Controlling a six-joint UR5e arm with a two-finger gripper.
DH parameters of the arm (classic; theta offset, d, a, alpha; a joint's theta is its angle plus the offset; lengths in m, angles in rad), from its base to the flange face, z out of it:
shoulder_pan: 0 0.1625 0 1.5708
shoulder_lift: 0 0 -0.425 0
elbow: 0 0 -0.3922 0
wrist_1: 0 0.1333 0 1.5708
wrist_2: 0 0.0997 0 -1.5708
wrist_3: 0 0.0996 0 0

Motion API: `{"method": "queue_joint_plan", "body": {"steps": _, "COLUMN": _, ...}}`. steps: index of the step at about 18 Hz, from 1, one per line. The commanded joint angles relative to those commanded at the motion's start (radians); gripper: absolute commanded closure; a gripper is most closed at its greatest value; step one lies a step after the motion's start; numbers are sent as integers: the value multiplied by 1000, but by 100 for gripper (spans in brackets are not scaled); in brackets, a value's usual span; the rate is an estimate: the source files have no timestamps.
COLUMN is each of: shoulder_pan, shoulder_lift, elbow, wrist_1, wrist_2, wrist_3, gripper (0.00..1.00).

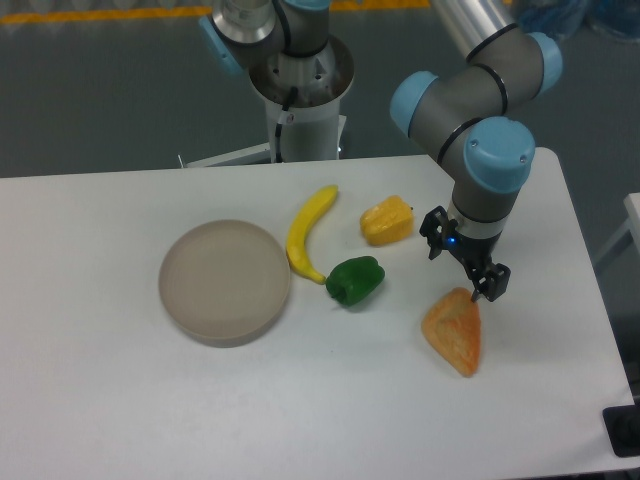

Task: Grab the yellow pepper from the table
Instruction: 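Move the open gripper over the small yellow pepper and lower it, then close the gripper around the yellow pepper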

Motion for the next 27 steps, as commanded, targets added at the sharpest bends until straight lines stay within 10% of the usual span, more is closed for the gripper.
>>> {"method": "queue_joint_plan", "body": {"steps": 6, "shoulder_pan": -2, "shoulder_lift": 2, "elbow": -23, "wrist_1": 6, "wrist_2": 0, "wrist_3": 2, "gripper": 0}}
{"method": "queue_joint_plan", "body": {"steps": 22, "shoulder_pan": -61, "shoulder_lift": 265, "elbow": -385, "wrist_1": 12, "wrist_2": 41, "wrist_3": 89, "gripper": 0}}
{"method": "queue_joint_plan", "body": {"steps": 27, "shoulder_pan": -63, "shoulder_lift": 267, "elbow": -425, "wrist_1": 38, "wrist_2": 41, "wrist_3": 81, "gripper": 0}}
